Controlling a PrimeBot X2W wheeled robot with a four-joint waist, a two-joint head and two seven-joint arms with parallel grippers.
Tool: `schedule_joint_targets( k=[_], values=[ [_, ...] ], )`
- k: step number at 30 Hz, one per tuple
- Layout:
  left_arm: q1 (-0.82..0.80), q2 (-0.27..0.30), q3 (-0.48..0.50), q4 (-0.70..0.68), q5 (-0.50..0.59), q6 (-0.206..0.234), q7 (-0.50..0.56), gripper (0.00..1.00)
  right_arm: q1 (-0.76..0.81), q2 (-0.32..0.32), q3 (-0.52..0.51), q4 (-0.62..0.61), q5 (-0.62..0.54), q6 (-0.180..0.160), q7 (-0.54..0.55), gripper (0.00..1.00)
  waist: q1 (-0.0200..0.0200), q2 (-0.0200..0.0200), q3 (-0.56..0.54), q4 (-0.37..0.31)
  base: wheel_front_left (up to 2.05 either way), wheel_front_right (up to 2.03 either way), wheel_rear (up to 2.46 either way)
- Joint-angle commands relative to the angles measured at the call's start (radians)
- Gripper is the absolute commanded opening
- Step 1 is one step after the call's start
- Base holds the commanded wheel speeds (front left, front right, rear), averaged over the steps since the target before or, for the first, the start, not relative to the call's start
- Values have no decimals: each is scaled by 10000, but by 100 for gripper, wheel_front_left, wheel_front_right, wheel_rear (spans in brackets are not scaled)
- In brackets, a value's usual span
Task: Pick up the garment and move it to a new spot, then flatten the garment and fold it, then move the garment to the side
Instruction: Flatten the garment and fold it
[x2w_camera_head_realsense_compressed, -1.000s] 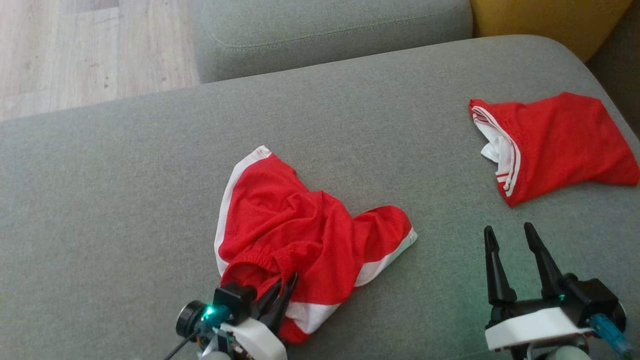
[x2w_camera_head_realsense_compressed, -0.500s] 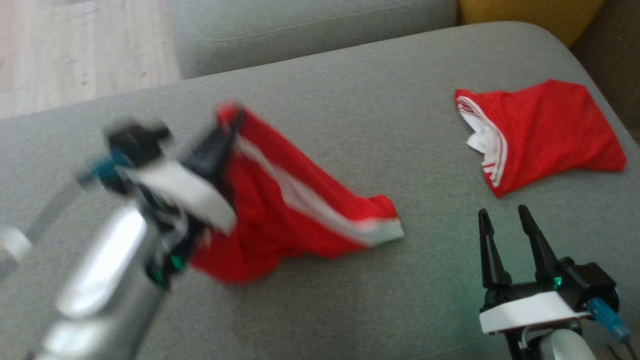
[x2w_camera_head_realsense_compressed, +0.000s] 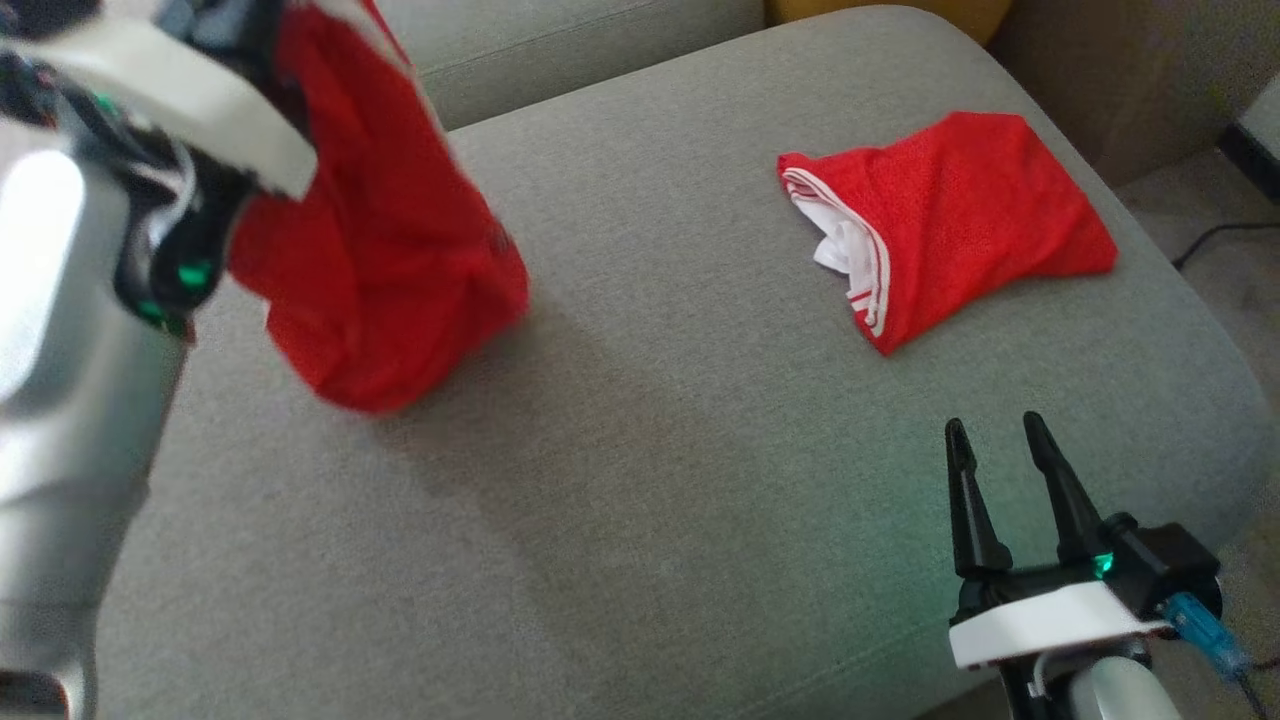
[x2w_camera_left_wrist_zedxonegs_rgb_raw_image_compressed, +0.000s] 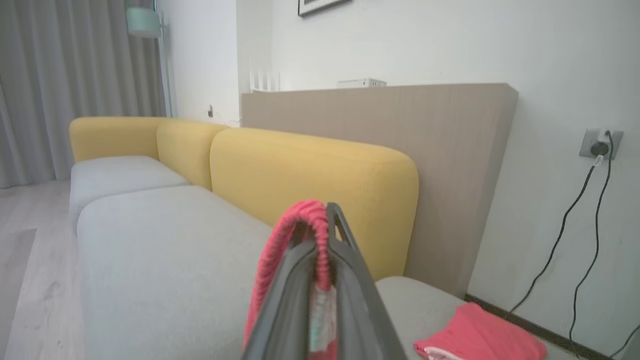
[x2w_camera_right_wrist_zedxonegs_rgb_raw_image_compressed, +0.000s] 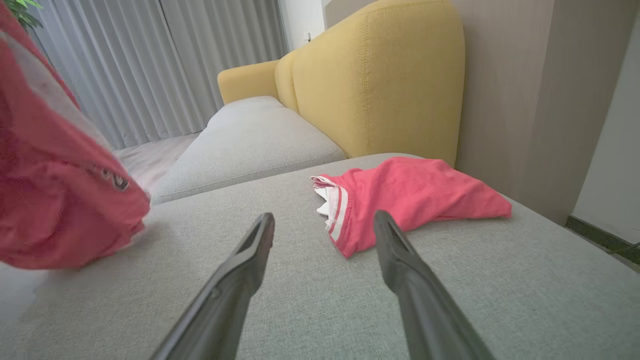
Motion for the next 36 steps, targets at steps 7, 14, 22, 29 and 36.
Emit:
schedule_joint_targets(
  k=[7,14,22,29,36],
  values=[
    [-1445,271,-281,-305,-765,-143,-959,0,-349,-72,183,-279,46,67,-109,100,-1,0,-13,13,0,0,0],
    [747,-196,-1990,-1526,-1946,-147,-1789,0,-271,-72,73,-300,-45,67,-109,100,-1,0,-3,704,0,0,0],
    [4888,-701,-3786,-1991,-2880,-111,-2392,0,-276,-72,-161,-408,-224,67,-109,100,-1,0,66,1539,0,0,0],
    [6962,-239,-4012,-1275,-3336,182,-2851,0,-169,-72,-338,-428,-388,67,-109,100,-1,0,80,2238,0,0,0],
    [7486,473,-3234,-52,-3743,578,-3389,0,-200,-72,-288,-415,-448,67,-109,100,-1,0,8,2708,0,0,0]
  ],
)
